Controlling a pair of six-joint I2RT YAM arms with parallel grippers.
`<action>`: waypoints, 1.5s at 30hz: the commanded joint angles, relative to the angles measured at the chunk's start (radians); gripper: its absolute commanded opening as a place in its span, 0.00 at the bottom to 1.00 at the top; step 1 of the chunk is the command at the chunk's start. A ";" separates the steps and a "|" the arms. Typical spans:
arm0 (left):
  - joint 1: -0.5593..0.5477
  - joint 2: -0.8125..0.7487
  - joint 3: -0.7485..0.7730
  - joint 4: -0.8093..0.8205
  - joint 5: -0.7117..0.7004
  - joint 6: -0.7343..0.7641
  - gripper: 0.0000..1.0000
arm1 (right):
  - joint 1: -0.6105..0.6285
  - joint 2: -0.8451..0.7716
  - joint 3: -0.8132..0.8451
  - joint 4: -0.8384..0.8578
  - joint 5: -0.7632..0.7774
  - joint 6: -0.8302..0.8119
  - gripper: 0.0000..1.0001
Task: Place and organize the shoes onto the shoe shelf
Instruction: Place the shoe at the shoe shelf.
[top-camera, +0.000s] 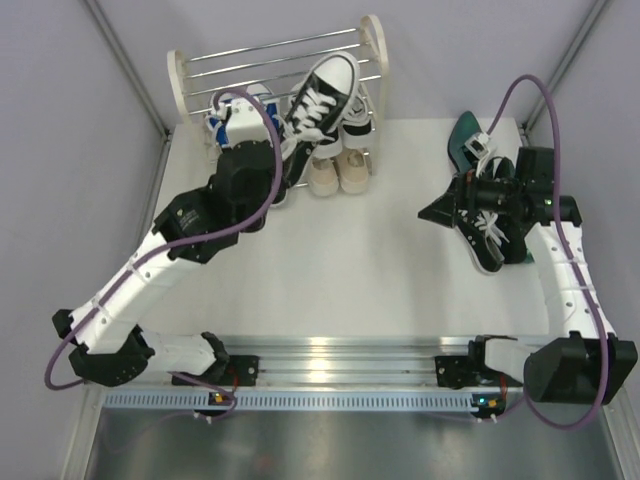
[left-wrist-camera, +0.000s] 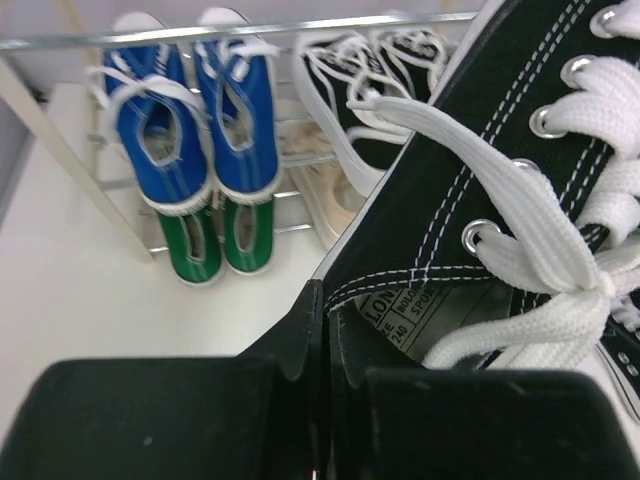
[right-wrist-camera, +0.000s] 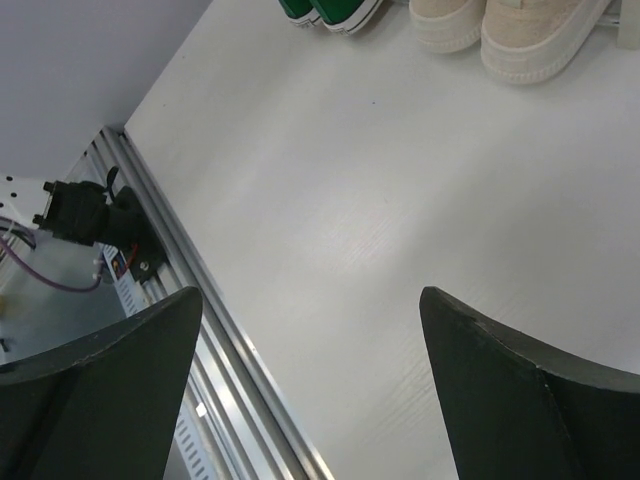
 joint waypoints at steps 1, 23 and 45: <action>0.119 0.045 0.165 0.080 -0.019 0.068 0.00 | -0.015 -0.036 0.001 -0.011 -0.002 -0.043 0.90; 0.627 0.369 0.522 0.074 0.136 -0.025 0.00 | -0.035 -0.085 -0.048 -0.031 -0.008 -0.060 0.90; 0.712 0.407 0.514 0.020 0.156 -0.159 0.00 | -0.060 -0.094 -0.064 -0.044 -0.026 -0.069 0.90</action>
